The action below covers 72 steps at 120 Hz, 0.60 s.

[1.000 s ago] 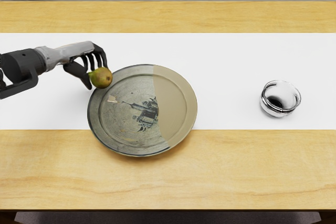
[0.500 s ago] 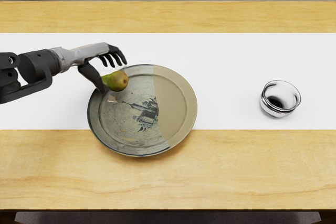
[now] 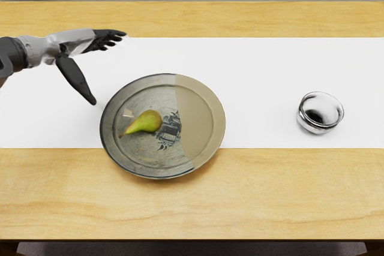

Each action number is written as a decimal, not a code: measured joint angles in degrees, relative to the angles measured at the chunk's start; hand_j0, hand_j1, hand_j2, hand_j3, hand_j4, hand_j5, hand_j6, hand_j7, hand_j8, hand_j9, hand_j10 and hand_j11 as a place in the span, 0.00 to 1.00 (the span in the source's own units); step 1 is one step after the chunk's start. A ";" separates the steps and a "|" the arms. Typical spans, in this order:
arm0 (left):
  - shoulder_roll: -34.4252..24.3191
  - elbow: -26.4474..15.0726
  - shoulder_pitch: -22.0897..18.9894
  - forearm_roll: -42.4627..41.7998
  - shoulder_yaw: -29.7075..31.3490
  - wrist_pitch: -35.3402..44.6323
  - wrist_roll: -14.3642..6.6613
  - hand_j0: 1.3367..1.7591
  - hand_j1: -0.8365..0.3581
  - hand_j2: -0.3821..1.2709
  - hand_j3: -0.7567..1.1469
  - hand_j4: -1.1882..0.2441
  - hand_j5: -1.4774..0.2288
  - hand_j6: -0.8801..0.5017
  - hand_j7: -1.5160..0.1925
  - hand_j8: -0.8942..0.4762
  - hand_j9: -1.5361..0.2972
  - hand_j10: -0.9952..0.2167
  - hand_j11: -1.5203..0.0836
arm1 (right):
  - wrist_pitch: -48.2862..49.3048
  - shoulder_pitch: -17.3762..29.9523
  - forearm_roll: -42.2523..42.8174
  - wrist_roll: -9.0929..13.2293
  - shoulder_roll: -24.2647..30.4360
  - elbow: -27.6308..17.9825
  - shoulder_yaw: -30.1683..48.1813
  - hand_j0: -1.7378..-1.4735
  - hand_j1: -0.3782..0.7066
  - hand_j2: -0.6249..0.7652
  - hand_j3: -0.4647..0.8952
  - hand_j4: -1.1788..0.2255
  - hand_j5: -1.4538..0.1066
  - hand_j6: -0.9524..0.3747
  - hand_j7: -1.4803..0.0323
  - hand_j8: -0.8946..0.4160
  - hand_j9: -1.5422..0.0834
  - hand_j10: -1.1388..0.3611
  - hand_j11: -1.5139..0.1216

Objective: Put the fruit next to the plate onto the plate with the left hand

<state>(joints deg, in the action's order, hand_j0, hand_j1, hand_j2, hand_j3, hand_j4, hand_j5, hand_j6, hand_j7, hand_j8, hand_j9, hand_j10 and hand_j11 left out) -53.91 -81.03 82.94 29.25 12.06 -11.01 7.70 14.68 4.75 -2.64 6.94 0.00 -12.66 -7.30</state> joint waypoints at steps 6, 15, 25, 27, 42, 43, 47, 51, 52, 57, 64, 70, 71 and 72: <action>-3.37 -0.59 -0.70 -4.02 -1.39 -4.47 -0.03 0.76 0.95 0.25 0.40 0.80 0.83 0.61 0.85 0.62 0.81 0.78 0.91 | 0.00 0.00 0.00 0.00 0.00 0.00 0.00 0.30 0.05 0.45 0.34 0.83 0.92 0.71 0.96 0.67 0.94 0.75 0.91; -8.42 -1.03 -3.16 -14.03 -2.54 -11.76 -0.30 0.76 0.96 0.25 0.40 0.81 0.84 0.61 0.86 0.63 0.81 0.79 0.92 | 0.00 0.00 0.00 0.00 0.00 0.00 0.00 0.30 0.05 0.45 0.34 0.83 0.92 0.71 0.96 0.67 0.94 0.75 0.91; -14.32 -1.21 -6.22 -23.95 -3.16 -18.46 -0.50 0.76 0.97 0.24 0.40 0.81 0.85 0.62 0.87 0.63 0.82 0.80 0.93 | 0.00 0.00 0.00 0.00 0.00 0.00 0.00 0.30 0.05 0.45 0.34 0.83 0.92 0.71 0.96 0.67 0.94 0.75 0.91; -14.59 -1.23 -6.97 -25.39 -3.24 -19.28 -0.53 0.76 0.97 0.24 0.40 0.81 0.85 0.62 0.87 0.63 0.82 0.80 0.93 | 0.00 0.00 0.00 0.00 0.00 0.00 0.00 0.30 0.05 0.45 0.34 0.83 0.92 0.71 0.96 0.67 0.94 0.75 0.91; -15.09 -1.25 -10.10 -32.26 -3.62 -22.56 -0.63 0.76 0.98 0.24 0.40 0.82 0.85 0.62 0.87 0.64 0.82 0.80 0.93 | 0.00 0.00 0.00 -0.01 0.00 0.00 0.00 0.30 0.05 0.45 0.34 0.83 0.92 0.71 0.96 0.67 0.94 0.75 0.91; -15.13 -1.25 -10.11 -32.51 -3.64 -22.67 -0.63 0.76 0.98 0.24 0.40 0.82 0.85 0.62 0.87 0.64 0.82 0.80 0.93 | 0.00 0.00 0.00 0.00 0.00 0.00 0.00 0.30 0.05 0.45 0.34 0.83 0.92 0.71 0.96 0.67 0.94 0.75 0.91; -15.17 -1.24 -10.12 -33.30 -3.72 -23.03 -0.64 0.76 0.98 0.24 0.40 0.82 0.85 0.62 0.87 0.64 0.82 0.81 0.93 | 0.00 0.00 0.00 0.00 0.00 0.00 0.00 0.30 0.05 0.45 0.34 0.83 0.92 0.71 0.96 0.67 0.94 0.75 0.91; -15.18 -1.25 -10.12 -33.87 -3.77 -23.29 -0.65 0.76 0.98 0.24 0.40 0.82 0.85 0.63 0.87 0.64 0.83 0.81 0.93 | 0.00 0.00 0.00 0.00 0.00 0.00 0.00 0.30 0.05 0.45 0.34 0.83 0.92 0.71 0.96 0.67 0.94 0.75 0.91; -15.18 -1.25 -10.12 -33.99 -3.79 -23.34 -0.65 0.76 0.98 0.24 0.40 0.82 0.85 0.63 0.87 0.64 0.83 0.81 0.93 | 0.00 0.00 0.00 0.00 0.00 0.00 0.00 0.30 0.05 0.45 0.34 0.83 0.92 0.71 0.96 0.67 0.94 0.75 0.91; -15.18 -1.24 -10.26 -34.44 -3.84 -23.55 -0.66 0.76 0.98 0.24 0.40 0.82 0.85 0.63 0.87 0.64 0.83 0.81 0.93 | 0.00 0.00 0.00 0.00 0.00 0.00 0.00 0.30 0.05 0.45 0.34 0.83 0.92 0.71 0.96 0.67 0.94 0.75 0.91; -15.14 -1.25 -10.29 -34.82 -3.91 -23.73 -0.66 0.76 0.98 0.24 0.40 0.82 0.85 0.63 0.88 0.64 0.83 0.81 0.94 | 0.00 0.00 0.00 0.00 0.00 0.00 0.00 0.30 0.05 0.45 0.34 0.83 0.92 0.71 0.96 0.67 0.94 0.75 0.91; -15.01 -1.25 -10.29 -35.01 -3.95 -23.82 -0.66 0.76 0.98 0.23 0.40 0.82 0.86 0.63 0.88 0.64 0.83 0.81 0.94 | 0.00 0.00 0.00 0.00 0.00 0.00 0.00 0.30 0.05 0.45 0.34 0.83 0.92 0.71 0.96 0.67 0.94 0.75 0.91; -15.01 -1.25 -10.29 -35.04 -3.95 -23.84 -0.66 0.76 0.98 0.23 0.40 0.82 0.86 0.63 0.88 0.64 0.83 0.81 0.94 | 0.00 0.00 0.00 0.00 0.00 0.00 0.00 0.30 0.05 0.45 0.34 0.83 0.92 0.71 0.96 0.67 0.94 0.75 0.91; -15.00 -1.24 -10.29 -35.06 -3.96 -23.85 -0.66 0.76 0.98 0.23 0.40 0.82 0.86 0.63 0.88 0.64 0.83 0.81 0.94 | 0.00 0.00 0.00 0.00 0.00 0.00 0.00 0.30 0.05 0.45 0.34 0.83 0.92 0.71 0.96 0.67 0.94 0.75 0.91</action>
<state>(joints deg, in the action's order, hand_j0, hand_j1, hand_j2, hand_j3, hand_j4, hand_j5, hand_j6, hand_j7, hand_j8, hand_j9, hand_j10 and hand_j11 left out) -68.91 -82.27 72.65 -5.81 8.10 -34.86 7.04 14.68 4.75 -2.64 6.94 0.00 -12.66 -7.30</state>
